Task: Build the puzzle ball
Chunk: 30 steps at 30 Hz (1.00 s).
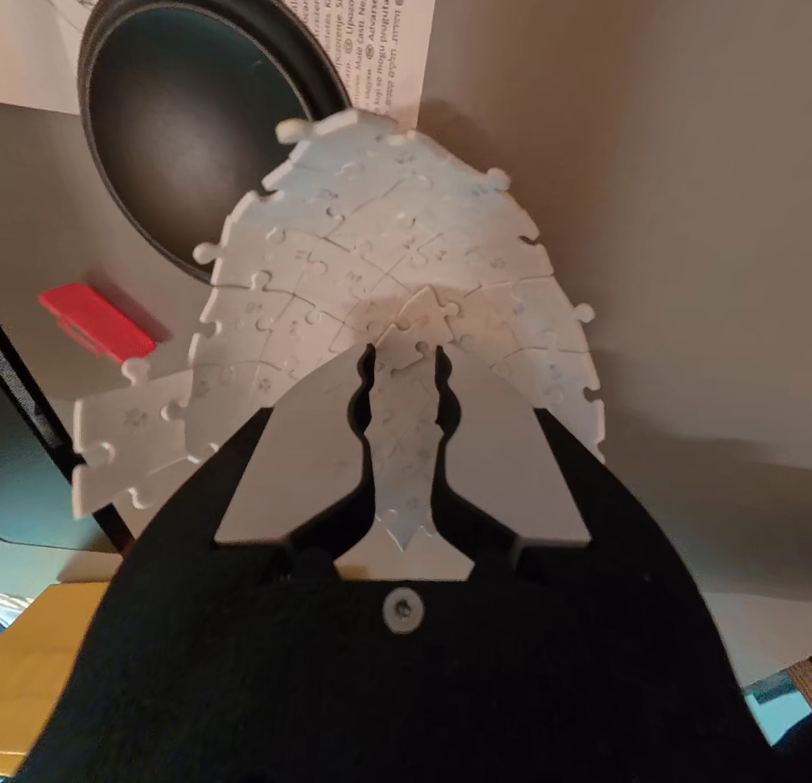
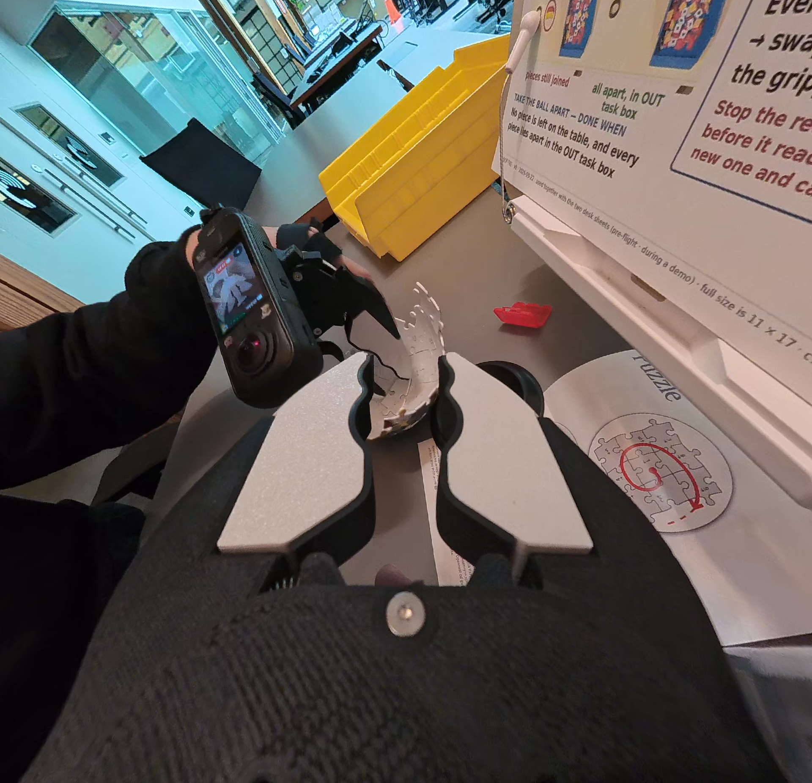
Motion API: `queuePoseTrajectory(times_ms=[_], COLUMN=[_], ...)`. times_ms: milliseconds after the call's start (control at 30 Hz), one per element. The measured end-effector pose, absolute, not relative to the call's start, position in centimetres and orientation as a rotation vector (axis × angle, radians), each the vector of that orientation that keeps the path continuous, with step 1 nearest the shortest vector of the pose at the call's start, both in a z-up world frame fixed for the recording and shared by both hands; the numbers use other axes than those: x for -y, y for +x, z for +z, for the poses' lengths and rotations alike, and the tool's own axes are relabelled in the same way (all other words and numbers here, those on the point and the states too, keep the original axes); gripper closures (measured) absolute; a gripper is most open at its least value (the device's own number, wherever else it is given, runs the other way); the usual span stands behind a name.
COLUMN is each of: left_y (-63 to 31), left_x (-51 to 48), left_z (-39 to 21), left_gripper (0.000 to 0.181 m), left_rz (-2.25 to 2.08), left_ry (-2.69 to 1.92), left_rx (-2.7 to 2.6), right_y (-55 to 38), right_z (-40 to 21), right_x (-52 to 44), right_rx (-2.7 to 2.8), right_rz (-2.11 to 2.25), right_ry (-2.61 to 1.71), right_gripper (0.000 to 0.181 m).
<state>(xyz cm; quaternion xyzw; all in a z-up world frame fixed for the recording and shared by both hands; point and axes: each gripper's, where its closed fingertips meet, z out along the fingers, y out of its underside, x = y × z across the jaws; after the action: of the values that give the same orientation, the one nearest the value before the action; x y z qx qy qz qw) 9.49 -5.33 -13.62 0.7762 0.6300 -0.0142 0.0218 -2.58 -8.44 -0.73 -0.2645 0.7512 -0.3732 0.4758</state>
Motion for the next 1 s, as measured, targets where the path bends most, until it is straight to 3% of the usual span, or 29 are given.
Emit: queuePoseTrajectory(times_ms=[33,1000], left_y=[9.45,8.84], left_x=[5.25,5.15], left_z=[-13.72,-13.96], left_gripper=[0.156,0.164], left_rz=[-0.032,-0.029], left_ry=[2.413,2.476], left_rx=[-1.944,-1.902], right_y=[-2.56,-2.81], right_z=[-0.75,-1.18], right_x=[8.44,8.59], right_rx=[-1.837,-1.844], right_rz=[-0.911,-0.900], right_ry=[-0.648,-0.634], right_gripper=[0.153,0.153])
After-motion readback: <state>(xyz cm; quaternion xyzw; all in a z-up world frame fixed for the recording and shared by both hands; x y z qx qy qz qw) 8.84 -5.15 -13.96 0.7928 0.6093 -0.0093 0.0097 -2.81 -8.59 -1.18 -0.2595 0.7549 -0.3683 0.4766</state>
